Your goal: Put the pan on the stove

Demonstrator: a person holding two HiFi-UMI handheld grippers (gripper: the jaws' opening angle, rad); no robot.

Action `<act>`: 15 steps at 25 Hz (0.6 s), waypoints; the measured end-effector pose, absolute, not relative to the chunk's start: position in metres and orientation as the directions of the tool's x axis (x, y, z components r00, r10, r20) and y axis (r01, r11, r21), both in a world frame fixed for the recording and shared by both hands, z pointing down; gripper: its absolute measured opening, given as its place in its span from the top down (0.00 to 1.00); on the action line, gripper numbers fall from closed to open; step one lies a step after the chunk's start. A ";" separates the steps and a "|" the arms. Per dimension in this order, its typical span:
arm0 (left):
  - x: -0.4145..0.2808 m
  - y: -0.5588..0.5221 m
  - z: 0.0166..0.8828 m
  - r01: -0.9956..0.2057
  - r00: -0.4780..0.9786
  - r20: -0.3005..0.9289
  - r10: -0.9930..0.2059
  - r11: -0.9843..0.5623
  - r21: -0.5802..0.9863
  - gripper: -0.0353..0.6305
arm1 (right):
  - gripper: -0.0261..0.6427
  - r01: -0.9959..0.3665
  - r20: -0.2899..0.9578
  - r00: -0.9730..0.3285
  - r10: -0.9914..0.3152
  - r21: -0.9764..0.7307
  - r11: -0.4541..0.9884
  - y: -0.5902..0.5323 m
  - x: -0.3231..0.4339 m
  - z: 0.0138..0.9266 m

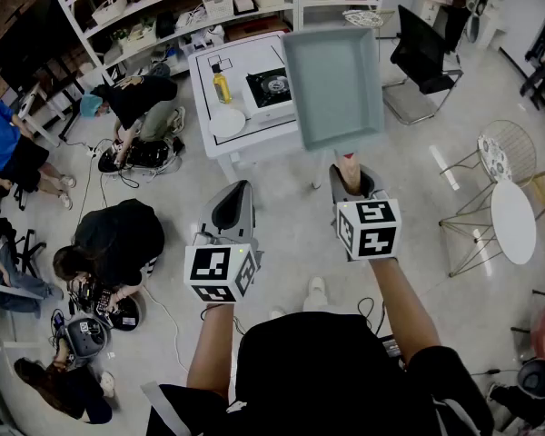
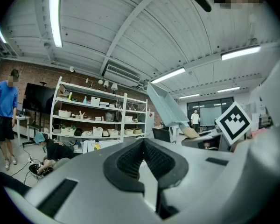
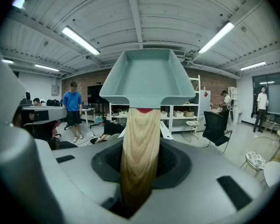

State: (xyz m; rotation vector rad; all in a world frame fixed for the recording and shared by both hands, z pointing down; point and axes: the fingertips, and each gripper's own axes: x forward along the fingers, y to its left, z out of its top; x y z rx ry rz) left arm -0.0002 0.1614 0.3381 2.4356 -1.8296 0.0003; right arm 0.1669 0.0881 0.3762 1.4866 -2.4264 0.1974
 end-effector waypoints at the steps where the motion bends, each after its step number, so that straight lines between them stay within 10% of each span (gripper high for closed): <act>1: -0.001 0.159 0.337 -0.959 0.279 0.058 -0.959 -0.274 0.075 0.93 | 0.81 -0.888 0.314 -0.426 -0.849 0.032 0.458 0.086 0.167 0.375; 15: 0.005 0.123 0.344 -0.967 0.244 0.079 -0.966 -0.238 0.087 0.93 | 0.81 -0.875 0.335 -0.453 -0.827 0.012 0.484 0.046 0.172 0.381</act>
